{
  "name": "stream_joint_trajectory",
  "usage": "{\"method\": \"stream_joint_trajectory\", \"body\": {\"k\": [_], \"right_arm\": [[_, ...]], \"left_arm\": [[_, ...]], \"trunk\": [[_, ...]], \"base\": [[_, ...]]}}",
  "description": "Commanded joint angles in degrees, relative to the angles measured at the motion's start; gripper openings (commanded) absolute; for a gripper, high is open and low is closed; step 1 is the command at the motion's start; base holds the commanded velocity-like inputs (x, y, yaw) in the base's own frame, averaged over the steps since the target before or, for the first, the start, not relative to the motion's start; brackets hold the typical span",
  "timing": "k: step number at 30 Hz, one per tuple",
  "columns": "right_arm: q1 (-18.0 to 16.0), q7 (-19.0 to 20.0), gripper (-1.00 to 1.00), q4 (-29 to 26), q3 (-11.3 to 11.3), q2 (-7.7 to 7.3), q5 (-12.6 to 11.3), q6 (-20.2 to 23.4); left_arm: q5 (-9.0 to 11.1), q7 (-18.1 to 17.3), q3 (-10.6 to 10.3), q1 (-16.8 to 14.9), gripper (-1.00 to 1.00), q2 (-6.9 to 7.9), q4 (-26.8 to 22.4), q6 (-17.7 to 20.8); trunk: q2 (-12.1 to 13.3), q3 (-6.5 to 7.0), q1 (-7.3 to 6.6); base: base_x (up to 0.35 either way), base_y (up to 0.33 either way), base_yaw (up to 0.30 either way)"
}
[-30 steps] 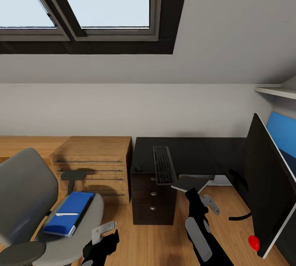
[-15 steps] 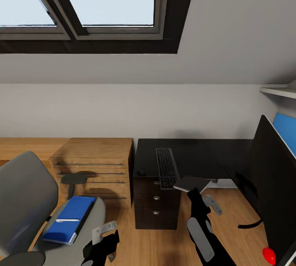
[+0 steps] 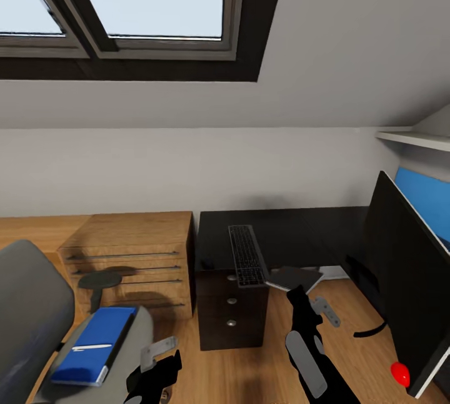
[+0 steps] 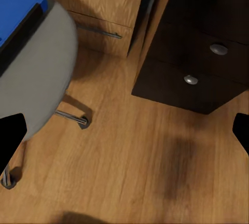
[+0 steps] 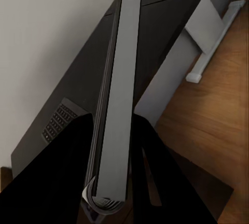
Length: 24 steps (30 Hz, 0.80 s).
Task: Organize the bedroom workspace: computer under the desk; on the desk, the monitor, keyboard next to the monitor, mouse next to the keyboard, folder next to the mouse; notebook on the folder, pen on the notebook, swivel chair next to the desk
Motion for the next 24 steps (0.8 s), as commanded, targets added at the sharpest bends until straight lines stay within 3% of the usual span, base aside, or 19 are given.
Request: {"method": "stream_joint_trajectory", "body": {"k": [1,22,24], "right_arm": [[-0.05,-0.10,-1.00,-0.06,0.19,-0.01,-0.44,-0.37],[-0.04,-0.10,-1.00,-0.21,0.24,-0.03,-0.22,-0.37],[-0.02,-0.18,-1.00,-0.19,0.14,-1.39,-0.40,-0.34]], "left_arm": [[0.45,0.39,-0.07,-0.01,1.00,0.01,-0.11,0.14],[0.45,0.45,-0.02,-0.01,1.00,0.01,-0.16,0.06],[0.45,0.42,-0.01,-0.01,1.00,0.00,-0.19,0.02]], "trunk": [[-0.07,-0.08,0.02],[-0.07,-0.08,0.02],[-0.07,-0.08,0.02]], "base": [[0.001,0.004,-0.051],[0.000,0.000,-0.004],[0.084,0.000,0.000]]}}
